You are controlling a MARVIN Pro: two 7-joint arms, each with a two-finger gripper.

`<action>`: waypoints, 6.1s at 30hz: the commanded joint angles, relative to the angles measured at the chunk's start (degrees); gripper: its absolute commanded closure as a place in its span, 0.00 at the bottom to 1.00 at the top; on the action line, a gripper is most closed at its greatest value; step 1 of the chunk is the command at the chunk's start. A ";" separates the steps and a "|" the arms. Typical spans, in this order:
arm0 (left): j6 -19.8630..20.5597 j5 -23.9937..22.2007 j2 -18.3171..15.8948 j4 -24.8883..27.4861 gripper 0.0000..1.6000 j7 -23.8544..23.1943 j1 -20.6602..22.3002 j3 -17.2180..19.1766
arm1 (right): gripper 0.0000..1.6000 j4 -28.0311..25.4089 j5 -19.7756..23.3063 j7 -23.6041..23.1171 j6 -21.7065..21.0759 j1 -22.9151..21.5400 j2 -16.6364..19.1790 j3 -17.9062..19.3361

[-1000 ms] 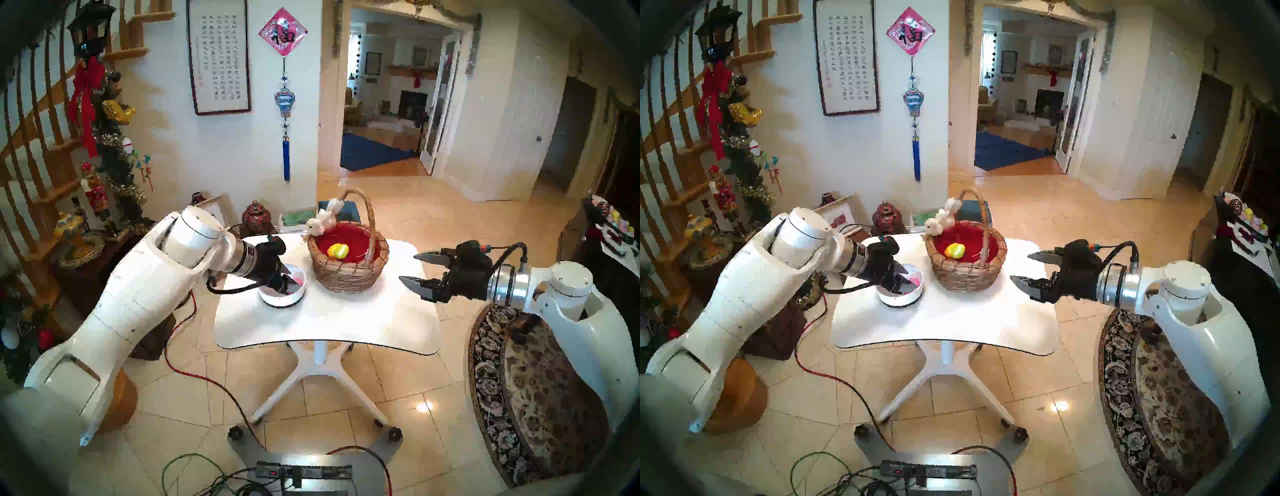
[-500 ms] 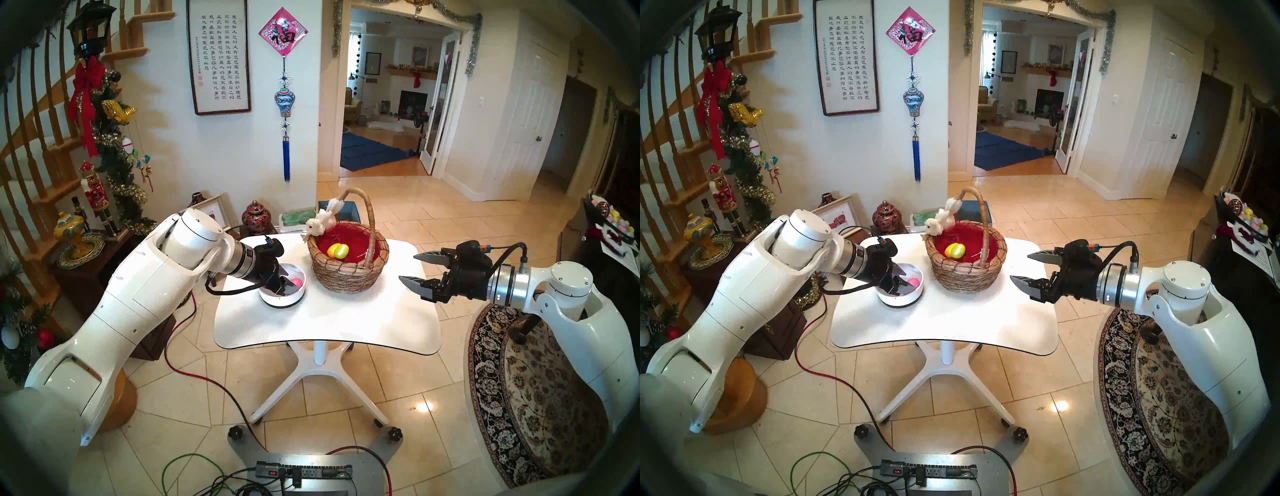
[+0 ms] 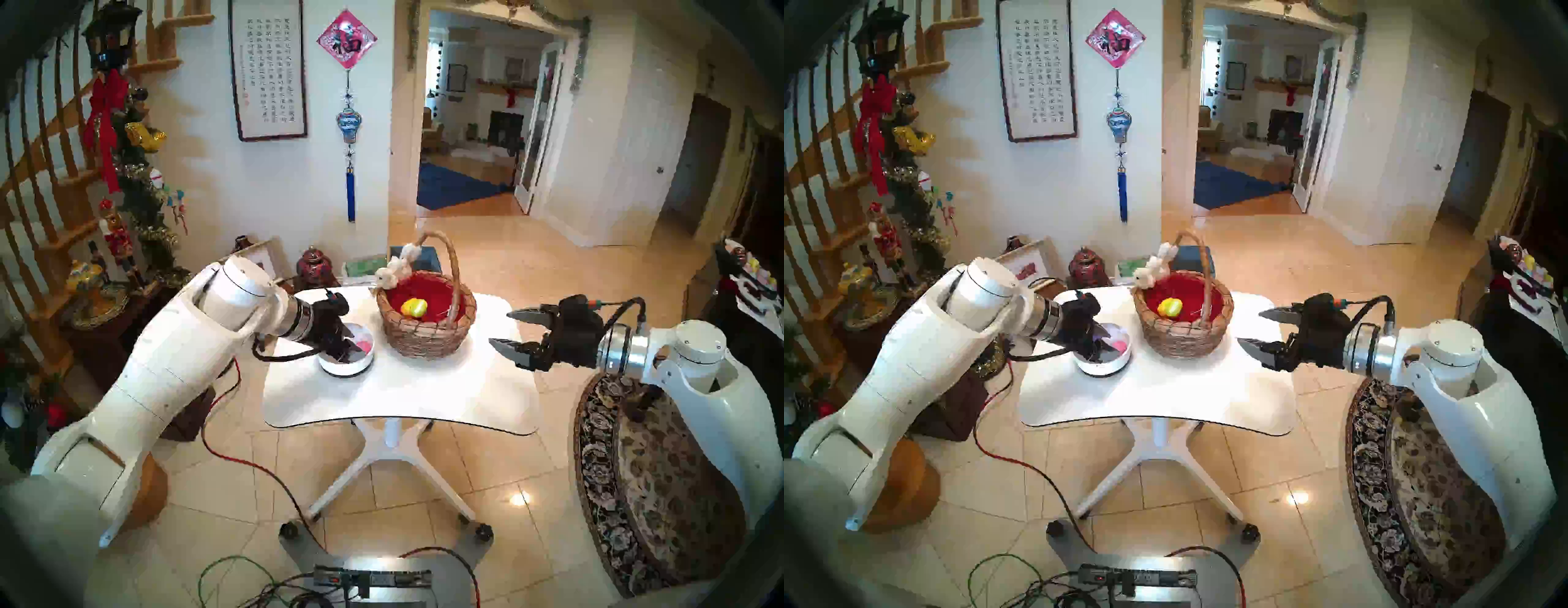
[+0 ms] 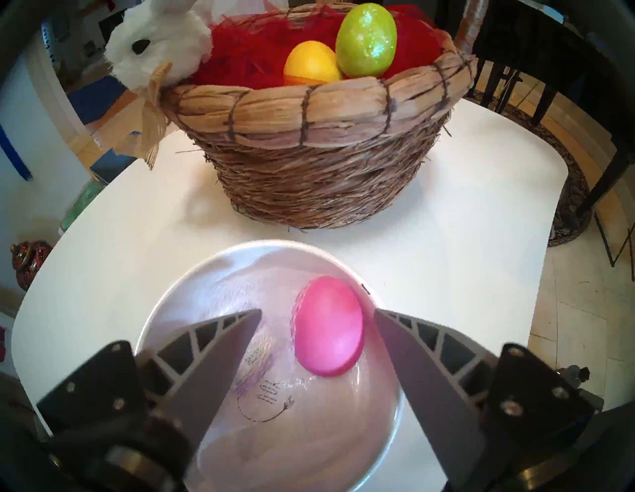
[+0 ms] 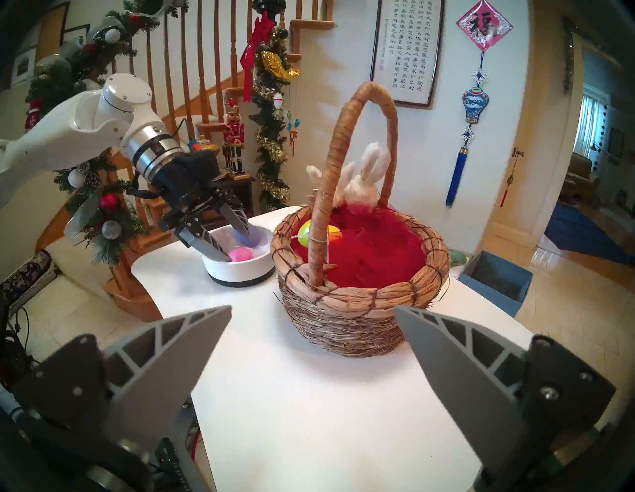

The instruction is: Put easter egg into basket

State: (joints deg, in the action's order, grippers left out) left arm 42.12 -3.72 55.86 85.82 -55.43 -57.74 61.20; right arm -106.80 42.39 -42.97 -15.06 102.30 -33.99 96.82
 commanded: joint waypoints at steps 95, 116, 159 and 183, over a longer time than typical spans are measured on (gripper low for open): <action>-1.24 1.76 2.00 -3.62 0.29 -1.31 1.08 -0.65 | 0.00 -0.12 0.16 0.12 0.28 0.04 0.43 0.21; -1.10 1.61 2.09 -4.16 0.23 -0.41 1.12 0.81 | 0.00 -0.12 0.21 0.16 0.31 0.05 0.47 0.18; -2.06 -3.13 -2.11 3.72 0.22 -3.38 -2.58 4.38 | 0.00 -0.12 0.32 0.24 0.38 0.07 0.59 0.13; 1.34 -2.45 -0.71 1.50 0.22 -4.98 -0.30 2.78 | 0.00 -0.11 0.36 0.27 0.41 0.08 0.64 0.10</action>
State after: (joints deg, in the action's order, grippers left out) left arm 43.63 -6.53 54.84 86.65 -60.83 -59.35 63.79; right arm -106.81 42.84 -42.64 -14.77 102.39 -33.55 96.59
